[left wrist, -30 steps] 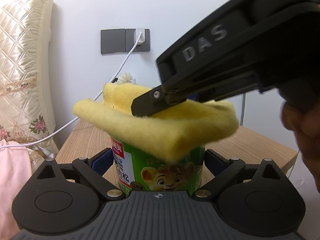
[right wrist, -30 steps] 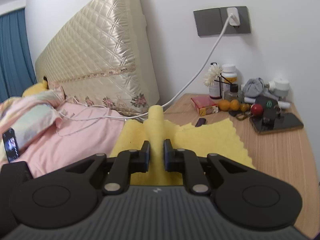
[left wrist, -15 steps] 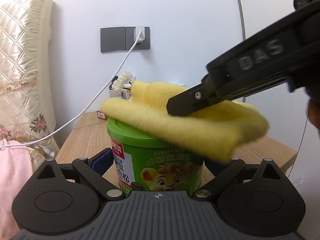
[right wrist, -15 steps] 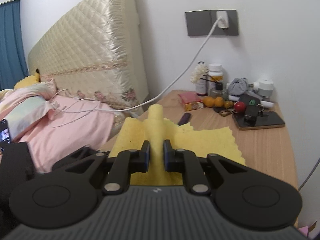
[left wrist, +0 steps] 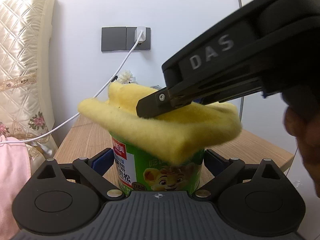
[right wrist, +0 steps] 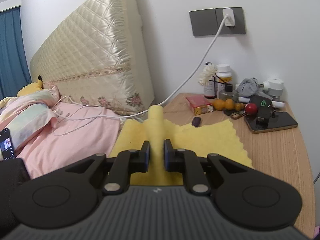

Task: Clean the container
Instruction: 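Wipe the cloth back and forth across the canister lid with the right gripper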

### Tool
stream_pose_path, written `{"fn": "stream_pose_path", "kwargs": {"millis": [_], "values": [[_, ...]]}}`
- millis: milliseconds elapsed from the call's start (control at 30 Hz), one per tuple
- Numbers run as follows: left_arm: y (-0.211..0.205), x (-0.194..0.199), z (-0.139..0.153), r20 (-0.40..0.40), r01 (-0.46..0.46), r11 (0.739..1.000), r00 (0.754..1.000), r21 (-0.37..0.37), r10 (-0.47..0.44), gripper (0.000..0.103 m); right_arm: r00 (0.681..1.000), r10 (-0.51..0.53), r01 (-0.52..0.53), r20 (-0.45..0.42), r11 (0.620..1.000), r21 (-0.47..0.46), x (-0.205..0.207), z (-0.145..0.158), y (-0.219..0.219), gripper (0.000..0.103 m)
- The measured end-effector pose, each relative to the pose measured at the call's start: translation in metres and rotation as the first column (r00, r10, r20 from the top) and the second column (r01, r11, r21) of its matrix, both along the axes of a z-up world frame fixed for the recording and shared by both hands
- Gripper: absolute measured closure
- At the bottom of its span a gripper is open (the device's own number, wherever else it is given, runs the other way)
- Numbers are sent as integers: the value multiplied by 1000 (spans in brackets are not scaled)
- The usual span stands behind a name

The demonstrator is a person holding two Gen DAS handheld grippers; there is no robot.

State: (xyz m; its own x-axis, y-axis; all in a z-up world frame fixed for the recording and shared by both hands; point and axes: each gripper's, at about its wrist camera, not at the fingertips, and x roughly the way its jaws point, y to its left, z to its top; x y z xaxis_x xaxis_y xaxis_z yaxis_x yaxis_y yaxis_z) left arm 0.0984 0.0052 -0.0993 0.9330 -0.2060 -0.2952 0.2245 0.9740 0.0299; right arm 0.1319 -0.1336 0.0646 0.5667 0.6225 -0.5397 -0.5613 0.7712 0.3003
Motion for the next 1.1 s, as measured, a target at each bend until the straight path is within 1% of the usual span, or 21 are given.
{"fn": "stream_pose_path", "kwargs": {"millis": [433,533,600,633,700,767,833,1100], "values": [[-9,7,9,0,-8,1000,1000,5,8,6,1000,-22,22,7,1000,-22,-10,4,-26,88],[-11,8,10,1,-9,1000,1000,10,9,6,999,-38,39,35,999,-23,-7,-1,-25,88],[-11,2,10,6,-11,1000,1000,9,11,6,998,-45,46,47,999,-18,0,-4,-24,88],[-11,-9,9,9,-12,1000,1000,8,12,6,998,-49,49,43,999,-7,3,-6,-23,88],[-10,-7,7,12,-15,1000,1000,6,15,6,998,-49,49,37,999,12,8,-8,-20,86],[-8,-15,4,15,-16,1000,1000,5,16,6,999,-40,39,37,999,22,10,-10,-15,86],[-1,-18,-9,16,-17,1000,1000,6,17,6,999,-35,34,39,999,22,6,-9,-15,86],[-4,-22,-8,17,-18,1000,1000,6,18,6,999,-23,23,47,1000,13,-13,-4,-19,86]]}}
